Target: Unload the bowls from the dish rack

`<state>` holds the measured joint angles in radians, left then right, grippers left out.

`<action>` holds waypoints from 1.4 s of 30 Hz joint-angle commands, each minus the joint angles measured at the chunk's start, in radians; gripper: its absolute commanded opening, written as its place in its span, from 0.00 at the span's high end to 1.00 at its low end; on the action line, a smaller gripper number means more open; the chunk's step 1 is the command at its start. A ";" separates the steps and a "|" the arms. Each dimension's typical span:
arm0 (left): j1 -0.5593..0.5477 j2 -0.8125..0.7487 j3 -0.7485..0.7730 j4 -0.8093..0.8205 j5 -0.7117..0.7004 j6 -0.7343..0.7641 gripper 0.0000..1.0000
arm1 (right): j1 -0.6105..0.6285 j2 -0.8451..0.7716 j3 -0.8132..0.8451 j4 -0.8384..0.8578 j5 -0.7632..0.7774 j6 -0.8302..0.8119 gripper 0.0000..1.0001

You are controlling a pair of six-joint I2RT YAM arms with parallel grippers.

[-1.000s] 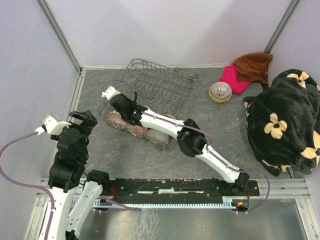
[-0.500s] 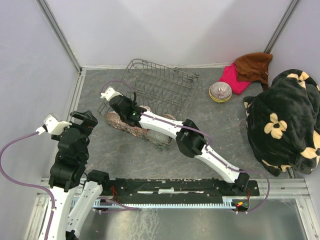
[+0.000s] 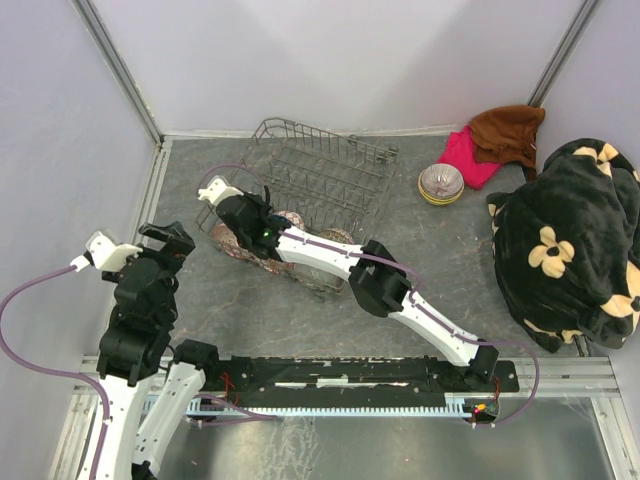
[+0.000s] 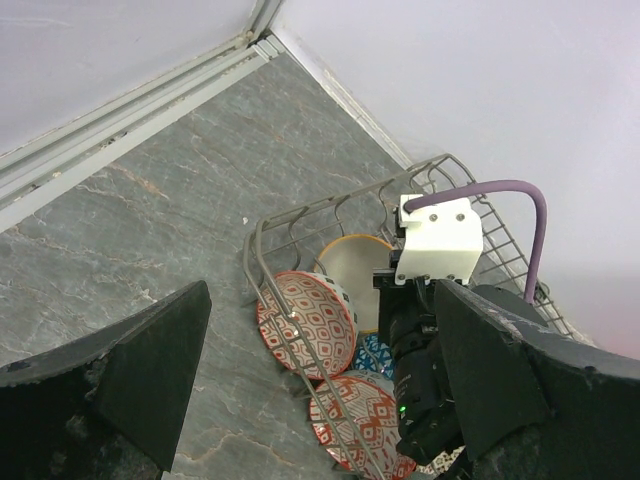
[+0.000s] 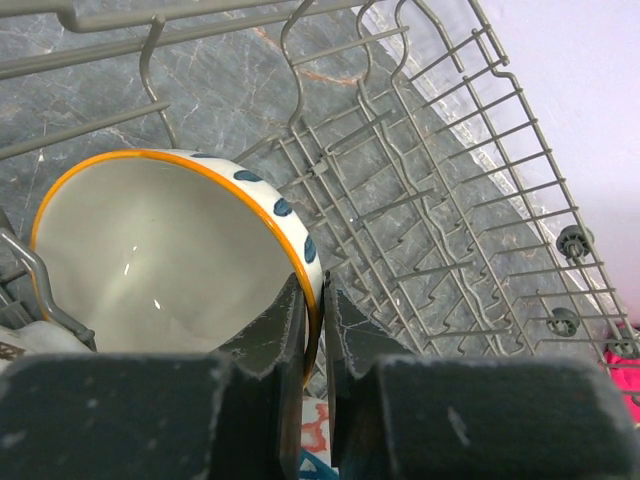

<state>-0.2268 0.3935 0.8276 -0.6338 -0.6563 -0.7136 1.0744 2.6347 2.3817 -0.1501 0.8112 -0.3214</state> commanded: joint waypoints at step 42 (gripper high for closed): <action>-0.003 0.187 0.029 0.142 0.211 -0.020 0.01 | -0.493 -0.665 -0.195 -0.286 -0.222 0.476 0.99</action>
<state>-0.2268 0.5072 0.8524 -0.5900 -0.5629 -0.7139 0.7673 2.1700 2.2272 -0.3176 0.7090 -0.0395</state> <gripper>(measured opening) 0.993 0.135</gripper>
